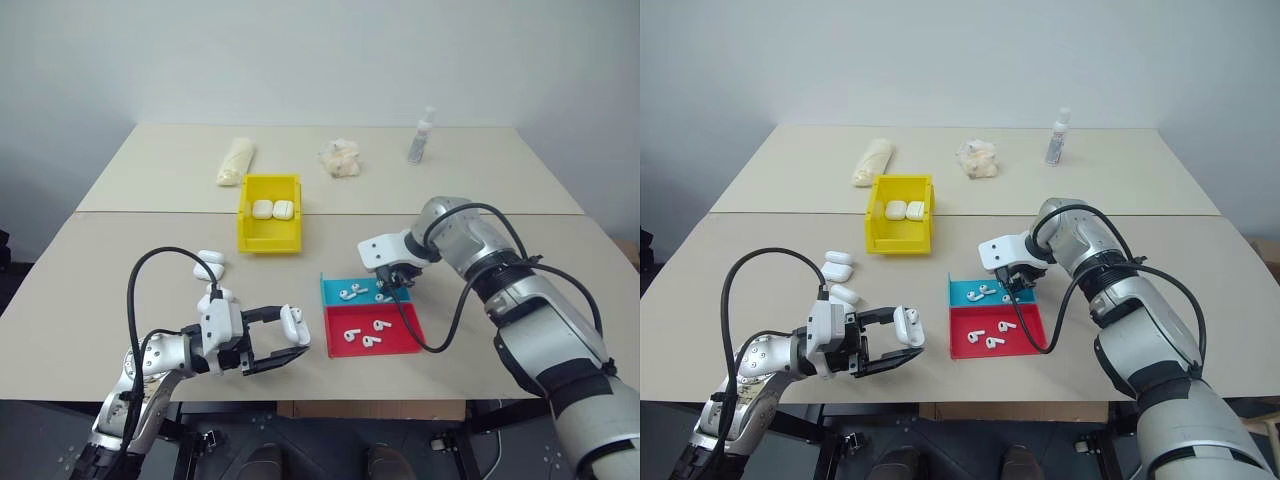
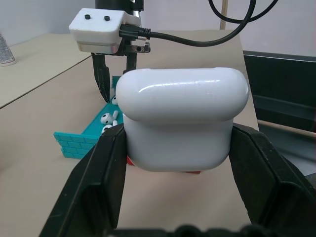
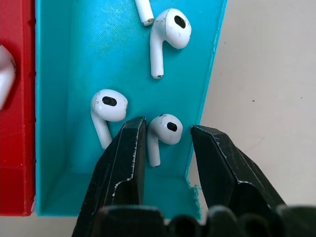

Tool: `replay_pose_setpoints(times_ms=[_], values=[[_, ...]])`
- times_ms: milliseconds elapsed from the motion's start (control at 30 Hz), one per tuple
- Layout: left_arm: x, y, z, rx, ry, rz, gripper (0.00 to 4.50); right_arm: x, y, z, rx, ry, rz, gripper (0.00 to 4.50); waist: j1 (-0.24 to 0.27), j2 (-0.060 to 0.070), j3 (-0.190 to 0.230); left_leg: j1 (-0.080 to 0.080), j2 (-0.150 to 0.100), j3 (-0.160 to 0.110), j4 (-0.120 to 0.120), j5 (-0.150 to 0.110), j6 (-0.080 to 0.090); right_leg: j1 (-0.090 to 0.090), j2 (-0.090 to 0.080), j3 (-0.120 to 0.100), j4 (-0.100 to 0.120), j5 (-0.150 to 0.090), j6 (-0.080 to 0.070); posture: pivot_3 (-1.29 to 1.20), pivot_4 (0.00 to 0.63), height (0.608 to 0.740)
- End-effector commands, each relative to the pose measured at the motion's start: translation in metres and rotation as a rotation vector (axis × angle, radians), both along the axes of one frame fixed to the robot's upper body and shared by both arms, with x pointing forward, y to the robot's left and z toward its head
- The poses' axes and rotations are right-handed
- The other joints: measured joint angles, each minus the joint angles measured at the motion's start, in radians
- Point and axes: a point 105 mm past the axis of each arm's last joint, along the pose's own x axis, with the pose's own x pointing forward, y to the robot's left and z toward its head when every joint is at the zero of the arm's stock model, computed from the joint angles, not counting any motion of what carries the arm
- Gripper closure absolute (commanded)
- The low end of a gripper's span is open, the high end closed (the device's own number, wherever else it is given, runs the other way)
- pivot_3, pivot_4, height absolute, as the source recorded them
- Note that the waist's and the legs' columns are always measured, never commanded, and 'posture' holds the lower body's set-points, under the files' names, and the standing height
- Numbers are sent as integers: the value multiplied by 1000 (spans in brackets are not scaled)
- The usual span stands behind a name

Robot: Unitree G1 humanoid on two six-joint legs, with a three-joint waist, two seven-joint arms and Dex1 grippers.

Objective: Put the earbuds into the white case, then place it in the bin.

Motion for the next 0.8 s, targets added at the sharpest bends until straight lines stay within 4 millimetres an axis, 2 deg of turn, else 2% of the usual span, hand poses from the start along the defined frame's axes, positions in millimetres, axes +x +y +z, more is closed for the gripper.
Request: replay_pose_setpoints(times_ms=[33, 67, 467, 500, 567, 800], values=[[-2, -4, 8, -4, -47, -17, 1730, -1, -2, 1, -5, -4, 4, 2636, 0, 0, 0, 0, 0, 0, 0, 0, 0, 0, 0, 0, 0, 0, 0, 0, 150, 740], [-2, -4, 8, -4, -47, -17, 1730, 0, -3, 1, -5, -7, 3, 3003, 0, 0, 0, 0, 0, 0, 0, 0, 0, 0, 0, 0, 0, 0, 0, 0, 150, 740], [-1, -3, 8, 1, -50, -18, 1730, 0, -5, -1, -11, -14, 0, 3003, 0, 0, 0, 0, 0, 0, 0, 0, 0, 0, 0, 0, 0, 0, 0, 0, 150, 740], [-1, -3, 8, 1, -49, -18, 1730, 0, -5, -2, -11, -13, 1, 3364, 0, 0, 0, 0, 0, 0, 0, 0, 0, 0, 0, 0, 0, 0, 0, 0, 150, 740], [-1, -3, 8, 1, -49, -18, 1730, -1, -6, -2, -14, -15, 3, 3785, 0, 0, 0, 0, 0, 0, 0, 0, 0, 0, 0, 0, 0, 0, 0, 0, 150, 740], [0, -4, 9, -2, -52, -20, 1730, -1, -5, -1, -8, -22, 0, 3785, 0, 0, 0, 1, 0, 0, 0, 0, 0, 1, 0, 0, 0, 0, 0, 0, 150, 740]])
